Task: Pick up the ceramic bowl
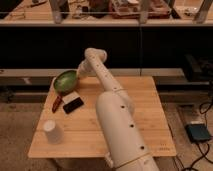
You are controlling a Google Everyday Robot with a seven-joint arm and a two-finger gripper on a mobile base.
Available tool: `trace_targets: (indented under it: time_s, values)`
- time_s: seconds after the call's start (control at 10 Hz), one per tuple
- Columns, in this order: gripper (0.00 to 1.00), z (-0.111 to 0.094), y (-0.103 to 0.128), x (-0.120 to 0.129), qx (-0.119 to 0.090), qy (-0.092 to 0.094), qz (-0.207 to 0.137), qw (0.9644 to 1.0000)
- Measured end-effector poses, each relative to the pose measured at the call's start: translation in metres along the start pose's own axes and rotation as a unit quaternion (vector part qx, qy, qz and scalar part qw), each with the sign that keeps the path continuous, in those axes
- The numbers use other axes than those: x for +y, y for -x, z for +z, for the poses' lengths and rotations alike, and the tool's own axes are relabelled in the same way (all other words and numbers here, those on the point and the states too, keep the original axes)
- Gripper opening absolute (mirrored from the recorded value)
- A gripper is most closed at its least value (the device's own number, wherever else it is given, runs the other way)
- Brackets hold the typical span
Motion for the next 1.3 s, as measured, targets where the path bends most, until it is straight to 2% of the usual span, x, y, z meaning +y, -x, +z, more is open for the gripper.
trace_targets:
  time_s: [0.1, 0.2, 0.4, 0.5, 0.6, 0.8, 0.9, 1.0, 1.1, 1.2, 1.3]
  values:
    - [0.25, -0.004, -0.001, 0.006, 0.005, -0.009, -0.004, 0.9999]
    - [0.25, -0.01, -0.003, 0.01, 0.013, -0.003, -0.011, 0.9999]
    - [0.25, -0.019, 0.002, -0.007, 0.013, -0.01, -0.007, 0.9998]
    - [0.25, -0.026, 0.003, -0.006, 0.014, -0.01, -0.006, 0.9998]
    - [0.25, -0.028, 0.003, -0.001, 0.012, -0.009, -0.002, 0.9999]
    - [0.25, -0.021, 0.006, -0.001, 0.0, 0.004, -0.008, 1.0]
    - [0.25, -0.02, 0.006, 0.003, 0.008, 0.005, -0.008, 0.9999]
    - [0.25, -0.025, 0.003, 0.008, 0.019, 0.002, -0.008, 0.9998]
    - [0.25, -0.028, 0.0, 0.003, 0.021, -0.003, -0.013, 0.9997]
    - [0.25, -0.031, 0.002, -0.008, 0.017, -0.017, -0.019, 0.9995]
    - [0.25, -0.034, 0.004, -0.009, 0.014, -0.015, -0.023, 0.9995]
